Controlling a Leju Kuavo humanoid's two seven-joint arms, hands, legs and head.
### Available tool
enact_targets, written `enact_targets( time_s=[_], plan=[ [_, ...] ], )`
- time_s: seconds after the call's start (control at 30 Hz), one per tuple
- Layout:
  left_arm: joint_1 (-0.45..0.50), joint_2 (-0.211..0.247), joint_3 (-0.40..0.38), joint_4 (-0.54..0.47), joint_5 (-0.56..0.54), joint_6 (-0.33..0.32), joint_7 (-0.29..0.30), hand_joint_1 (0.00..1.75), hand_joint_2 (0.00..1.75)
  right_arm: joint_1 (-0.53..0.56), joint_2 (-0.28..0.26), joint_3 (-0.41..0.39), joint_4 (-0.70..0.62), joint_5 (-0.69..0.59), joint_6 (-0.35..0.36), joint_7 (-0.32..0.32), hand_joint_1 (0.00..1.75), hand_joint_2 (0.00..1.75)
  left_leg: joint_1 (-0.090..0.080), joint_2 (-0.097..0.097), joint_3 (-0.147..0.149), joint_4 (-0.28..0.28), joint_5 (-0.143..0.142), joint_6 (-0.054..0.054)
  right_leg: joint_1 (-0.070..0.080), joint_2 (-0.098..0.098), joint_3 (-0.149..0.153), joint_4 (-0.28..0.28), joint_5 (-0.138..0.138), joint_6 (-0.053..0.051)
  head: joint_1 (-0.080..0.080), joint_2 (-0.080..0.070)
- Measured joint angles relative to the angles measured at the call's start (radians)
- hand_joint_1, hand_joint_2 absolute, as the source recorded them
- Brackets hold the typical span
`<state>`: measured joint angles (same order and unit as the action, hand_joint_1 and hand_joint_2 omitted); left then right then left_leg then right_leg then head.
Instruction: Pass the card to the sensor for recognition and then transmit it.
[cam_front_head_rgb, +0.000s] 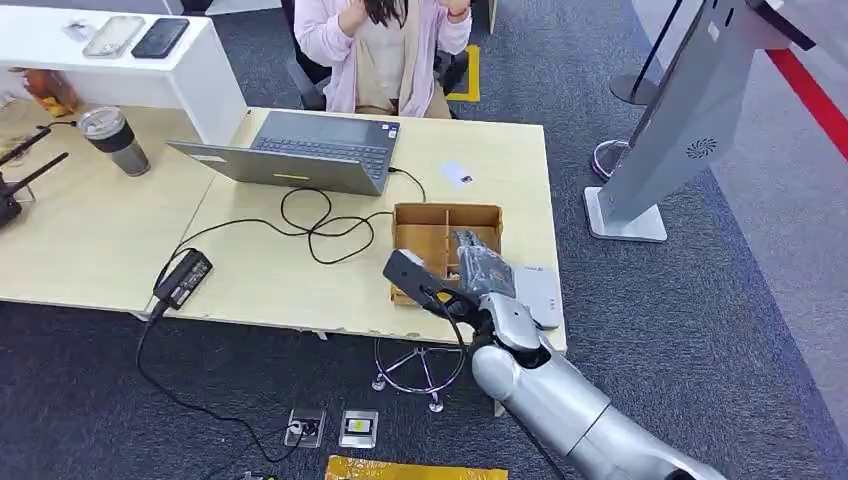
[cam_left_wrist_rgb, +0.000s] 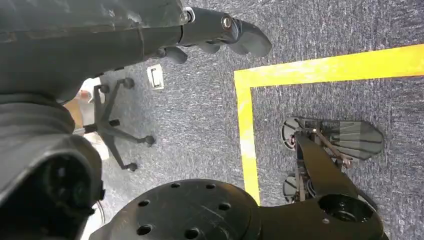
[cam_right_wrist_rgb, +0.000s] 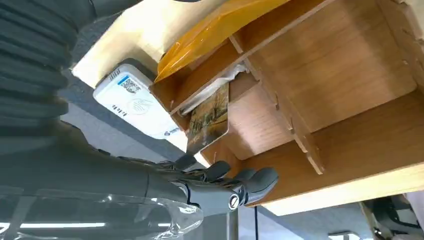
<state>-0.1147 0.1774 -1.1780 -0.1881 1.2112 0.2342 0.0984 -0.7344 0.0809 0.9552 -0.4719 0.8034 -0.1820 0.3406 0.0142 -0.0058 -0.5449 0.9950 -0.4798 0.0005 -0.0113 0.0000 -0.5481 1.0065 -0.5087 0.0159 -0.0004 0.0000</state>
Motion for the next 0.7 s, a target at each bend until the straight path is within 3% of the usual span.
enact_targets(
  time_s=[0.7],
  plan=[
    [0.000, -0.003, 0.000, 0.000, -0.002, 0.014, 0.024, 0.00, 0.00, -0.030, 0.017, -0.001, 0.048, 0.058, 0.018, 0.036, 0.00, 1.75, 0.000, 0.000, 0.000, 0.000, 0.000, 0.000, 0.000, 0.000, 0.000, 0.000, 0.000, 0.000, 0.000, 0.000]
  ],
)
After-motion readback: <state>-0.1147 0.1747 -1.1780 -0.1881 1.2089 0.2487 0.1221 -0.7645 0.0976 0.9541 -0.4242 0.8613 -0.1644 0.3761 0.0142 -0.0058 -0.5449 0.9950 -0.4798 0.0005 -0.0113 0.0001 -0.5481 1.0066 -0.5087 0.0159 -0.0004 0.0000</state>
